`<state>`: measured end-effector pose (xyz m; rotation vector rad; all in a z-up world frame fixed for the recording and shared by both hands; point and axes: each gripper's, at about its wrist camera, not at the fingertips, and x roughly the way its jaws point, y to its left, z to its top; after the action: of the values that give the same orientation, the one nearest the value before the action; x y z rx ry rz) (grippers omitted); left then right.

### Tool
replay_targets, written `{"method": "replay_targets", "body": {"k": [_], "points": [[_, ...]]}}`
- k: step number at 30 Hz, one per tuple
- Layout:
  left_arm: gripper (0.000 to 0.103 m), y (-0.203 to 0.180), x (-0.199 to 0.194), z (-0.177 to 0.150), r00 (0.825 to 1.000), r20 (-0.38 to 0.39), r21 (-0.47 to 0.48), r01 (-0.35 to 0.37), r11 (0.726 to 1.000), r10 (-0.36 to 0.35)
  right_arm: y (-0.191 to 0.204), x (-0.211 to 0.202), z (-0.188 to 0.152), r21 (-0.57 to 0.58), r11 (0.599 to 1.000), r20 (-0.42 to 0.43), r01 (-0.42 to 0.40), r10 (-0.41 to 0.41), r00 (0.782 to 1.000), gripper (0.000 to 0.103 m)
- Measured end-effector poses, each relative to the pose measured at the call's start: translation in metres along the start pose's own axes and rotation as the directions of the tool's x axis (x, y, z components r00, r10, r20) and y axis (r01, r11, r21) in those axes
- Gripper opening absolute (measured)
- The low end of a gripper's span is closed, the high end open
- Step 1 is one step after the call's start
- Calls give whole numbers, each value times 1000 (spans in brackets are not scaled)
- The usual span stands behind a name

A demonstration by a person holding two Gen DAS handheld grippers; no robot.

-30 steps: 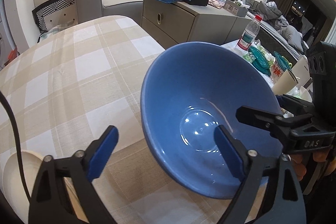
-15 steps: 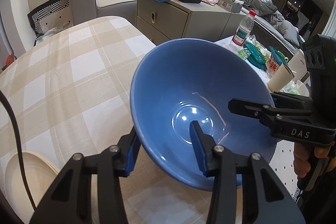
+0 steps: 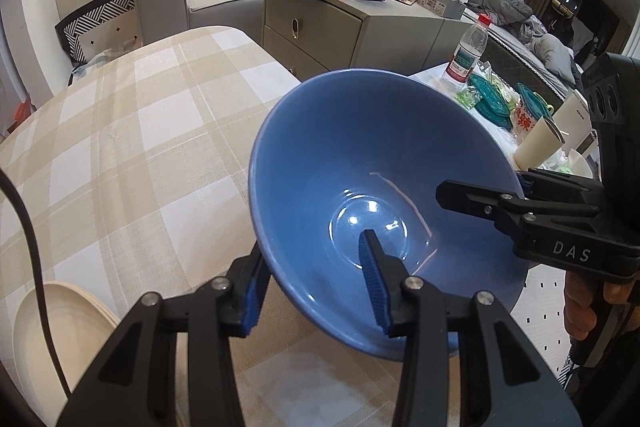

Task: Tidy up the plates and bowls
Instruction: 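Lift the nested bowl stack with both grippers and carry it over the cream plates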

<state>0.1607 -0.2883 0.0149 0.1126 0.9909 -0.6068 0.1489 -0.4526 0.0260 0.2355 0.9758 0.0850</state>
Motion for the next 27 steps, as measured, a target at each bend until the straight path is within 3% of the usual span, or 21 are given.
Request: {"method": "replay_targets", "body": {"k": [12,27], "points": [[42,0,-1,2,1000,-10,-12,-14,1000,14,-3,1,4,27,999,-28,47,-46,999,29],[42,3,-6,-1,1000,1,-16,-11,1000,11,1,-3,3,5,999,-17,43,-43,999,28]]}}
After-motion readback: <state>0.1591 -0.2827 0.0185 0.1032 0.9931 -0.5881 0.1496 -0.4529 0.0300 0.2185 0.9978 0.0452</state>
